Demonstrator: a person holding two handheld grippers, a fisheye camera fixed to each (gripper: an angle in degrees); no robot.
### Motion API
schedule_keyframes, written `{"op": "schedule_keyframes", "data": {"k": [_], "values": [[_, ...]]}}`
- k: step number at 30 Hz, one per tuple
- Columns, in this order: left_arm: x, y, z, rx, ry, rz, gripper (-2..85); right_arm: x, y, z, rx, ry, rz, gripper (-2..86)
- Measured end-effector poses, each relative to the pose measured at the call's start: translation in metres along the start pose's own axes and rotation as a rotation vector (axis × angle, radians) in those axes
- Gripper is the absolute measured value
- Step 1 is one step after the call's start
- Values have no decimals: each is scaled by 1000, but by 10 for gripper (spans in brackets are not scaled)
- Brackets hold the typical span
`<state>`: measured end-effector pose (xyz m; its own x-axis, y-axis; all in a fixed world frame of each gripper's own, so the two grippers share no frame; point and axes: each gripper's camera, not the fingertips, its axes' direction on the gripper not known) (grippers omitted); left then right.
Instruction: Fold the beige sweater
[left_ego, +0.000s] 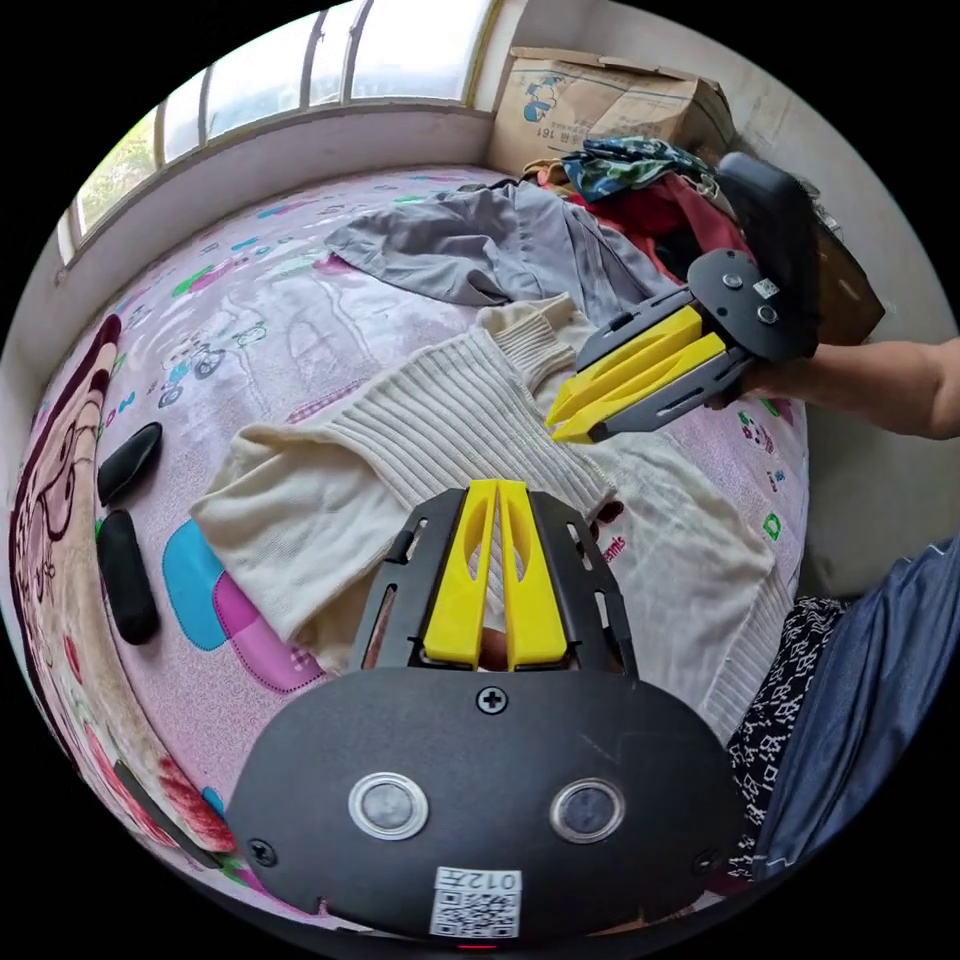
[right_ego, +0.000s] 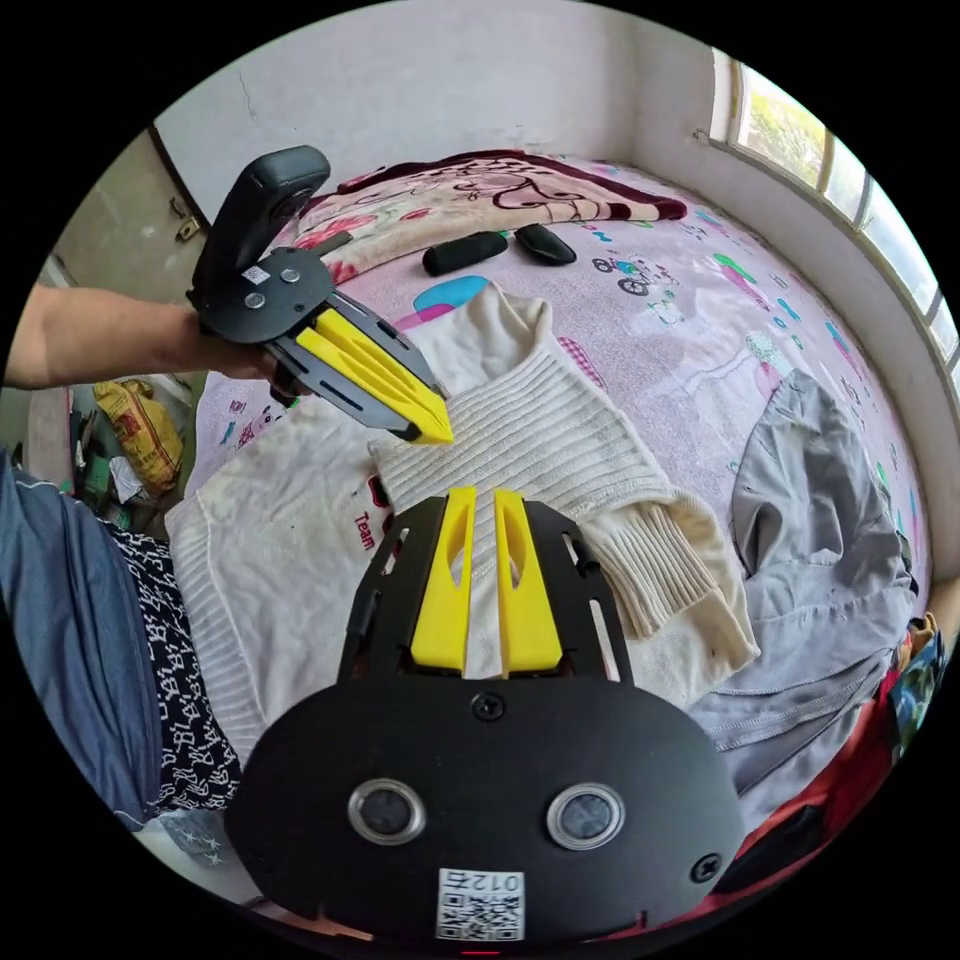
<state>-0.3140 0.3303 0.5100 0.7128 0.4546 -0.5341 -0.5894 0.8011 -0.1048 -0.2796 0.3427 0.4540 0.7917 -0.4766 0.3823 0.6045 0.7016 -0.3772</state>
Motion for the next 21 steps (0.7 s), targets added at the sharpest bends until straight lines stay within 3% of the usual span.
{"op": "schedule_keyframes", "data": {"k": [12, 17, 21], "values": [[23, -33, -8, -90, -15, -65, -2, -20, -29, -24, -103, 120, 55, 15], [28, -25, -57, -27, 6, -94, -2, -31, -12, -83, -74, 129, 36, 11], [49, 16, -104, -85, -23, -71, -2, -62, 41, -133, -89, 92, -5, 18]]}}
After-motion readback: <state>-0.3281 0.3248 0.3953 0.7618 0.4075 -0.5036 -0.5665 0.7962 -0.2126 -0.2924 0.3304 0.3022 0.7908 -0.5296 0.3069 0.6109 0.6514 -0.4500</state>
